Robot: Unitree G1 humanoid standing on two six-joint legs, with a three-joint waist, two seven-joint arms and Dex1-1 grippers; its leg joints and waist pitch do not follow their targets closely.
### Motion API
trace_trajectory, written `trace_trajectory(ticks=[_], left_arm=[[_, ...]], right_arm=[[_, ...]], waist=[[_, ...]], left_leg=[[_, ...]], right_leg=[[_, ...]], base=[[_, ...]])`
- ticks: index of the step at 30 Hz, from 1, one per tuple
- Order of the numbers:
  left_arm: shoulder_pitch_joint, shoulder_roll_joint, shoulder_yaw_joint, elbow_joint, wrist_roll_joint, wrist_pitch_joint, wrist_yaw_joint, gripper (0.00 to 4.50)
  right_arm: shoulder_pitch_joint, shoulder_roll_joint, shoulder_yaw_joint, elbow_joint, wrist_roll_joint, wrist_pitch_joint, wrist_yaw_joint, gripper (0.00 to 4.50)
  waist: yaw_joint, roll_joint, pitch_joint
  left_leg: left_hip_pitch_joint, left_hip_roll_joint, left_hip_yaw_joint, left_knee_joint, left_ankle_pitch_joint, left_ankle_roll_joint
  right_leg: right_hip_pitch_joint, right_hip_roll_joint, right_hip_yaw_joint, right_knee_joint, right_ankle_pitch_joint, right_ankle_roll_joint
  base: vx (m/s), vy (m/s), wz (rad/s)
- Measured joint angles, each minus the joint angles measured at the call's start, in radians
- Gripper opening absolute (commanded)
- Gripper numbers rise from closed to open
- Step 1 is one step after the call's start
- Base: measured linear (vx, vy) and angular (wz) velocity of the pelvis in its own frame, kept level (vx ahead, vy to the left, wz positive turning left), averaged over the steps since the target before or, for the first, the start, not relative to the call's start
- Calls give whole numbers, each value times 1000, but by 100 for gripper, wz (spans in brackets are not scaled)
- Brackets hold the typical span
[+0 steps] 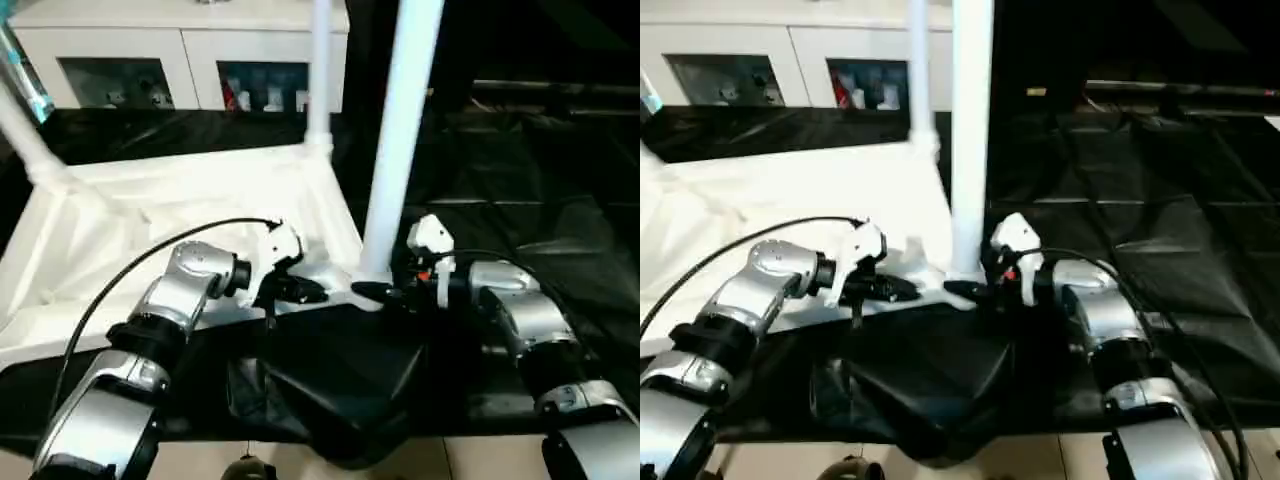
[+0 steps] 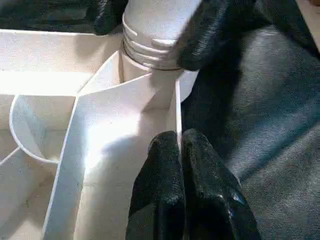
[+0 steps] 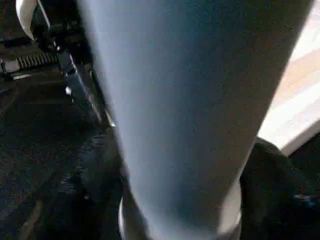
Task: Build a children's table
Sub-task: Rotate leg to tighten
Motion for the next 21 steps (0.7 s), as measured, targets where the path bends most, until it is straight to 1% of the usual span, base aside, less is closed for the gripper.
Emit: trace_trajectory(ticks=[3, 8, 11, 13, 16, 17, 21], left_arm=[[1, 1, 0, -5, 0, 4, -10, 0], [2, 2, 0, -15, 0, 9, -14, 0], [2, -8, -1, -11, 4, 13, 17, 0], [-7, -23, 0, 10, 14, 17, 74, 0], [-40, -65, 8, 66, 30, 23, 178, 0], [-61, -90, 15, 98, 41, 27, 241, 0], [-120, -162, 35, 185, 49, 55, 401, 0]], right_arm=[[7, -3, 0, -21, 5, 25, 12, 276], [13, -3, 4, -46, 8, 53, 14, 263], [24, 7, -3, -51, 6, 54, -26, 263], [24, 29, -18, -35, -7, 49, -106, 263], [12, 74, -58, 13, -24, 33, -263, 263], [-5, 109, -84, 45, -29, 32, -363, 263], [-75, 182, -143, 143, -34, 33, -632, 263]], waist=[[-1, 0, 0], [0, 0, 0], [0, 0, 0], [-5, 0, 0], [-9, 0, 0], [-15, 0, 0], [-29, 0, 0]], left_leg=[[0, 0, 0, 0, 0, 0], [0, 0, 0, 0, 0, 0], [0, 0, 0, 0, 0, 0], [0, 0, 0, 0, 0, 0], [3, 0, 0, 0, 0, 0], [3, 0, 0, 0, 0, 0], [4, -1, 0, 0, 0, 0]], right_leg=[[0, 0, 0, 0, 0, 0], [0, 0, 0, -1, 0, 1], [0, 0, 0, -1, 0, 1], [0, 0, 0, 0, 0, 0], [1, 0, 0, 0, 0, 0], [2, 0, 0, 1, 1, 0], [2, 0, 1, 0, 1, 0]], base=[[0, 0, 0], [0, 0, 0], [0, 0, 0], [0, 0, 0], [0, 0, 0], [0, 0, 0], [0, 0, 0]])
